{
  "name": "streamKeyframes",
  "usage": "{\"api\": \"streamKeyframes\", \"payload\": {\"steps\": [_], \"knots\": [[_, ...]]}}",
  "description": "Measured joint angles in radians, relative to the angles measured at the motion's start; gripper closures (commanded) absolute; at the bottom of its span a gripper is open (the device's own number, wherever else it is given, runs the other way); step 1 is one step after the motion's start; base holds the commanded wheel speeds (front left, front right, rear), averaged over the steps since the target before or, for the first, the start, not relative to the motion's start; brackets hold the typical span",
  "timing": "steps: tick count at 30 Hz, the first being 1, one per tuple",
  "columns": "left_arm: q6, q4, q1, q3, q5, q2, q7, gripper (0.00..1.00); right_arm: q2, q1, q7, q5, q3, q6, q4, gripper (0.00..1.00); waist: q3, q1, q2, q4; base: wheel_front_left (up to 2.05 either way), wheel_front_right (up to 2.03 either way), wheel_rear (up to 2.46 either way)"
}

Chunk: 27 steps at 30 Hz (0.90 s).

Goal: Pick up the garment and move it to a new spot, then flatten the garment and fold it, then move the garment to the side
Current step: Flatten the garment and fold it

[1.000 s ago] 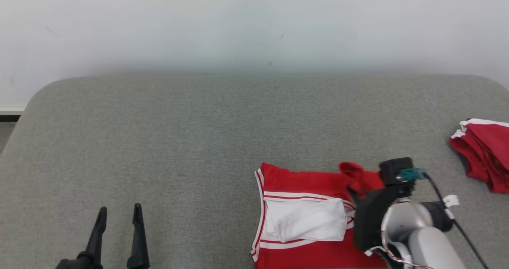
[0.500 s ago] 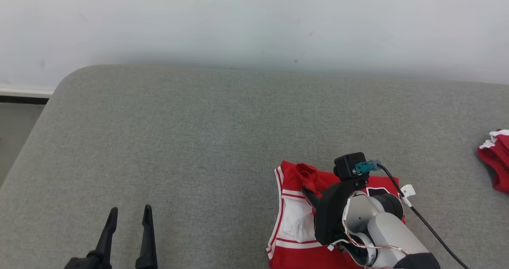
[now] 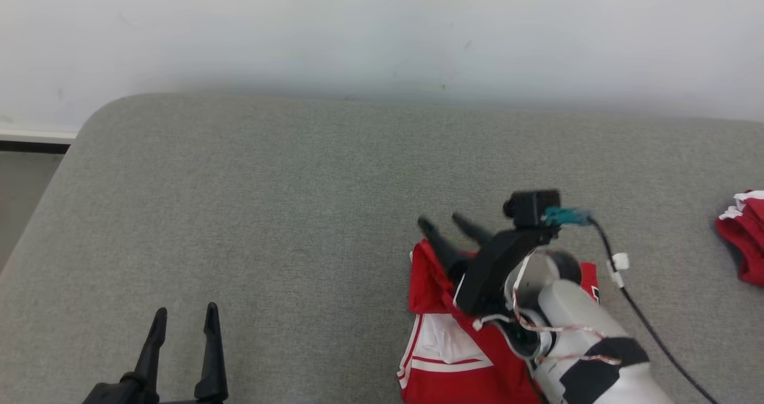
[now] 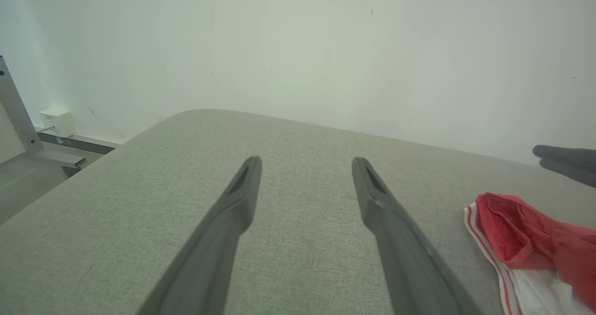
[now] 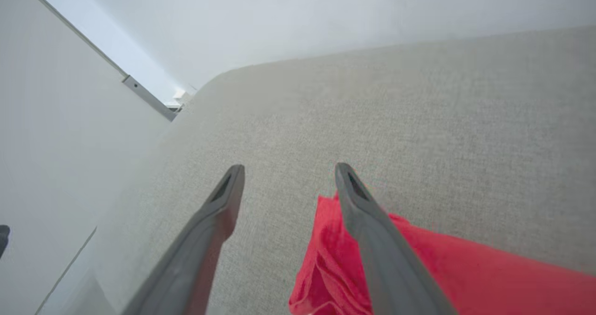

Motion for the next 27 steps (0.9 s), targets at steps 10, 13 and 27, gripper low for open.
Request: {"api": "streamKeyframes", "payload": {"steps": [10,13,27], "knots": [[0.003,-0.004,0.0,0.008,0.0,0.0,0.0,0.0,-0.028,0.01,-0.208,-0.282,-0.243,0.0,0.022,0.54,-0.009,0.0,0.0,-0.054,0.0,0.0,0.0],[0.003,-0.004,-0.004,0.006,-0.001,0.0,0.0,0.0,-0.061,0.096,-0.192,-0.391,-0.303,0.0,0.021,1.0,-0.004,0.0,0.0,-0.06,0.0,0.0,0.0],[-0.01,-0.002,-0.015,0.03,0.0,0.0,0.0,0.0,-0.005,0.35,-0.05,-0.417,-0.089,0.0,-0.178,1.0,-0.002,0.0,0.0,-0.075,0.0,0.0,0.0]]}}
